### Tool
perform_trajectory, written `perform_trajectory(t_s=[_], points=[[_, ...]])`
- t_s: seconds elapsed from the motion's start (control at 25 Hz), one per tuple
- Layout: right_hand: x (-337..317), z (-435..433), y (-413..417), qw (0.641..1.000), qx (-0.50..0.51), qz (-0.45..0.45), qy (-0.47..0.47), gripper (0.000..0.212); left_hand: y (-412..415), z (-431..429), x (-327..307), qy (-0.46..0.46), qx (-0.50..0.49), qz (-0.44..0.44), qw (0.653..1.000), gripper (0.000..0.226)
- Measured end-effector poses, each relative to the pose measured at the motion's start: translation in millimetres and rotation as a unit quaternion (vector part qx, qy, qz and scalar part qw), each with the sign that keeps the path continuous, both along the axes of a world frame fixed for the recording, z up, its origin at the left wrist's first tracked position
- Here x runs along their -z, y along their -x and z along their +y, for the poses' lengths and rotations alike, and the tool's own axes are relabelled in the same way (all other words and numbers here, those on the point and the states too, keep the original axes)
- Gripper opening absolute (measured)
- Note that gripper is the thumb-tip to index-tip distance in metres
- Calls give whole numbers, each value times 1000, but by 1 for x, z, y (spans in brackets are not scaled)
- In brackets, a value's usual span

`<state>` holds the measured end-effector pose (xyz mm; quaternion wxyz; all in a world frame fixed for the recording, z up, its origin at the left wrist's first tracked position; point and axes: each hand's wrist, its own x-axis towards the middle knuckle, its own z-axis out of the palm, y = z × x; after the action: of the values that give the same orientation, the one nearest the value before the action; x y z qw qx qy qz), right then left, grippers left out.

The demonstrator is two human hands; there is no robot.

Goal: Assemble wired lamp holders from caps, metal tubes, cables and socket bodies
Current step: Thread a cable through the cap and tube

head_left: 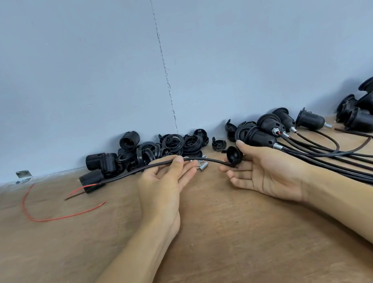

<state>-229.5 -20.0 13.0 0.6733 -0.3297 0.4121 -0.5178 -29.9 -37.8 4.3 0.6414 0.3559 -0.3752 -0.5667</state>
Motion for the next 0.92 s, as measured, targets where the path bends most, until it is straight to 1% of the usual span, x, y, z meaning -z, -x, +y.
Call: perform_trajectory(t_s=[0.12, 0.2, 0.32, 0.52, 0.76, 0.92], points=[[-2, -1, 3, 998, 20, -41, -30, 38, 1, 1, -2, -2, -17, 24, 1000, 3], [-4, 0, 5, 997, 28, -62, -38, 34, 0, 0, -4, -9, -27, 40, 999, 5], [-4, 2, 4, 997, 15, -64, -36, 31, 0, 3, -5, -13, -19, 53, 998, 6], [-3, 2, 4, 997, 18, -75, -32, 37, 3, 6, -7, -18, 6, 78, 997, 8], [0, 2, 0, 998, -4, -61, -19, 41, 5, 8, -8, -14, 17, 69, 997, 9], [0, 1, 0, 998, -3, -67, -12, 44, 4, 8, -7, -7, 23, 64, 998, 10]])
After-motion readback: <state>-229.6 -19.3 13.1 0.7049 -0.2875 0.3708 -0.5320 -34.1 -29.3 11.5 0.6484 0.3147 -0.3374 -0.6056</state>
